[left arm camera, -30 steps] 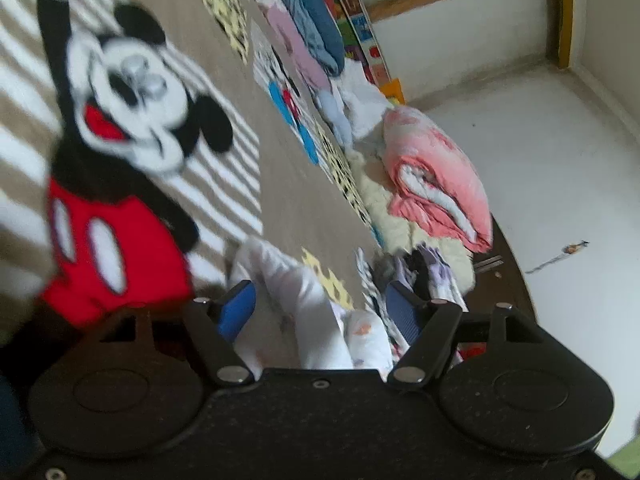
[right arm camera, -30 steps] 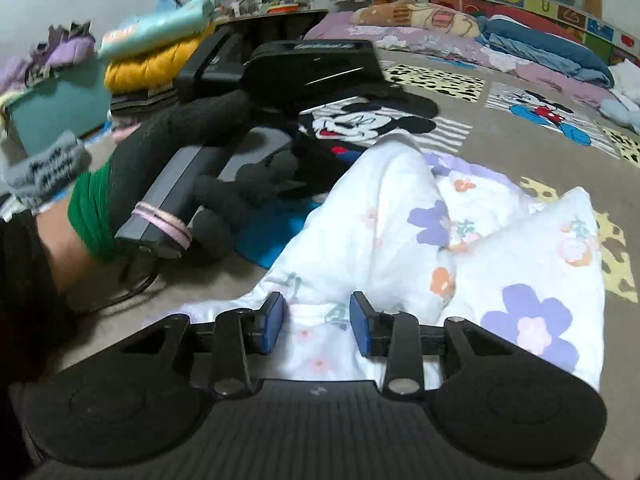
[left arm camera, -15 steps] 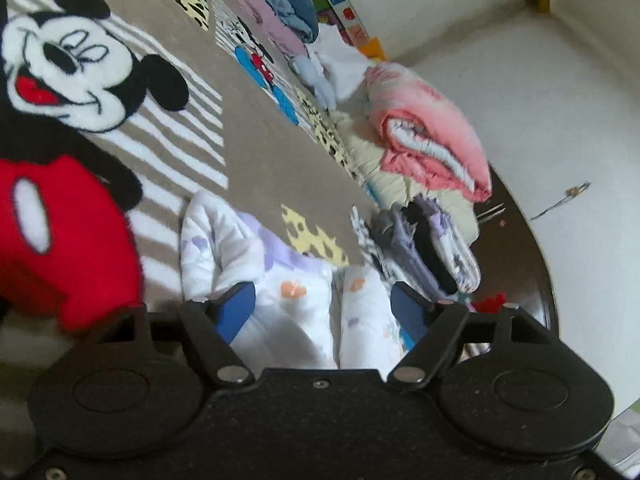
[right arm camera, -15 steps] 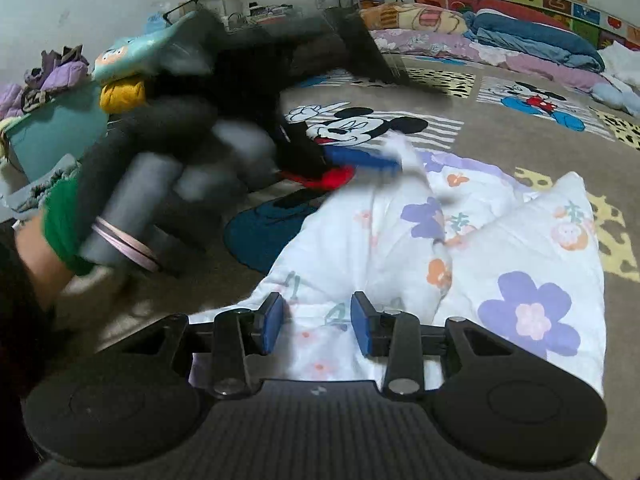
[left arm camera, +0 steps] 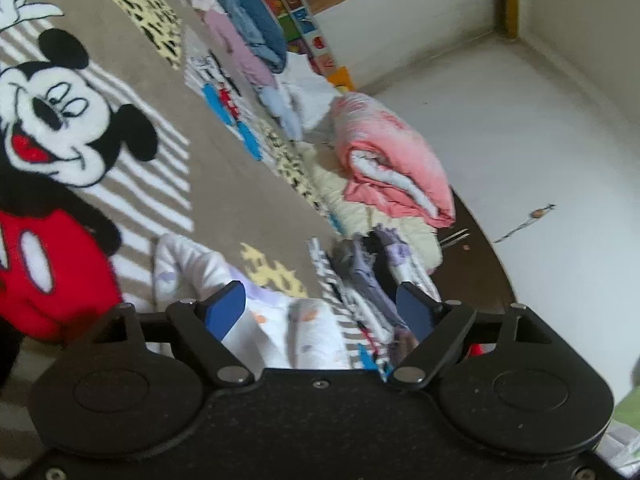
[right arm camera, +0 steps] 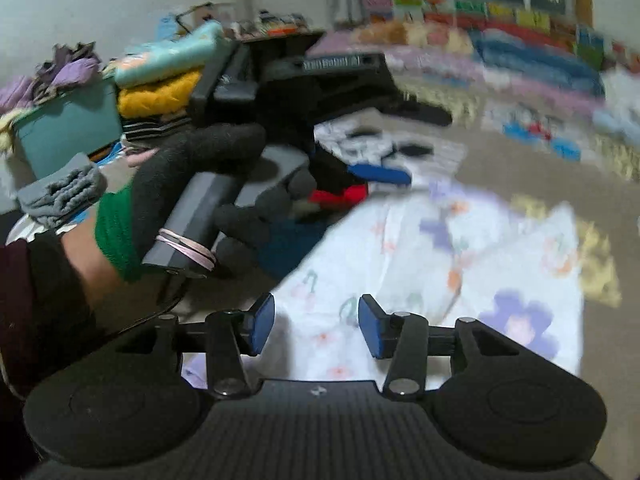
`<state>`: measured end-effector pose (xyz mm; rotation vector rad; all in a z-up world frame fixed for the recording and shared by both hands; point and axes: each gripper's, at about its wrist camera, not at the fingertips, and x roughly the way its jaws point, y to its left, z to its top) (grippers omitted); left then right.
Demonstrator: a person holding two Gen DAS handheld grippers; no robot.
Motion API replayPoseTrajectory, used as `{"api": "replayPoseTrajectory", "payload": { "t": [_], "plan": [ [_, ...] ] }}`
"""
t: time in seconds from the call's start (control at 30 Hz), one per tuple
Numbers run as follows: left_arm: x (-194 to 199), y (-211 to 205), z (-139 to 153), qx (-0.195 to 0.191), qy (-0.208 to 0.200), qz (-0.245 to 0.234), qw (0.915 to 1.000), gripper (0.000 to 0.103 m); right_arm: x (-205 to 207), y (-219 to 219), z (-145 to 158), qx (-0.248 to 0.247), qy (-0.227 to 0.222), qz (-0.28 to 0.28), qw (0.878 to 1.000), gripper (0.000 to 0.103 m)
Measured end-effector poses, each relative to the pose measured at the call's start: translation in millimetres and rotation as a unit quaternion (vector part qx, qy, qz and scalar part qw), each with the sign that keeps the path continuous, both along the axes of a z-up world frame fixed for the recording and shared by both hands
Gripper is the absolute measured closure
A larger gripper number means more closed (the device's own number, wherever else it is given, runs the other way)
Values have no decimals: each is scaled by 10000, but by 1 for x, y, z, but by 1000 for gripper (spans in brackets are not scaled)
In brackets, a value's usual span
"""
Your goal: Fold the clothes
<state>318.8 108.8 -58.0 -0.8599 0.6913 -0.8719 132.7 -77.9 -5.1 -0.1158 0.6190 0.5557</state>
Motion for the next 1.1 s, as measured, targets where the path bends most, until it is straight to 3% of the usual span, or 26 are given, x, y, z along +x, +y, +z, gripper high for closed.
{"api": "replayPoseTrajectory", "payload": {
  "t": [0.13, 0.2, 0.27, 0.33, 0.43, 0.57, 0.7, 0.9, 1.1],
  "plan": [
    [5, -5, -9, 164, 234, -78, 9996, 17, 13, 1, 8, -249, -408, -152, 9987, 43],
    [8, -8, -18, 246, 360, -73, 9990, 18, 33, -6, -8, -172, -129, -333, 9992, 42],
    [11, -10, -25, 272, 437, -69, 9986, 18, 54, -18, -34, 234, 448, -452, 9977, 42],
    [10, -7, -20, 223, 388, -63, 9990, 18, 57, -21, -41, 358, 525, -477, 9968, 42],
    [5, -1, -10, 131, 263, -37, 9996, 18, 51, -14, -34, 18, 397, -388, 9985, 42],
    [0, 12, 10, 225, -64, 121, 9997, 18, 43, -28, -14, 420, 358, -377, 9978, 43],
    [-3, 18, 15, 828, -257, 367, 9956, 18, 31, -63, 4, 718, 46, -659, 9952, 43],
    [7, 11, -8, 1419, -73, 432, 9889, 25, 53, -130, 2, 1000, -83, -1421, 9848, 45],
    [19, 8, -23, 1530, 117, 409, 9873, 26, 119, -181, -36, 1706, 620, -1790, 9670, 44]
  ]
}}
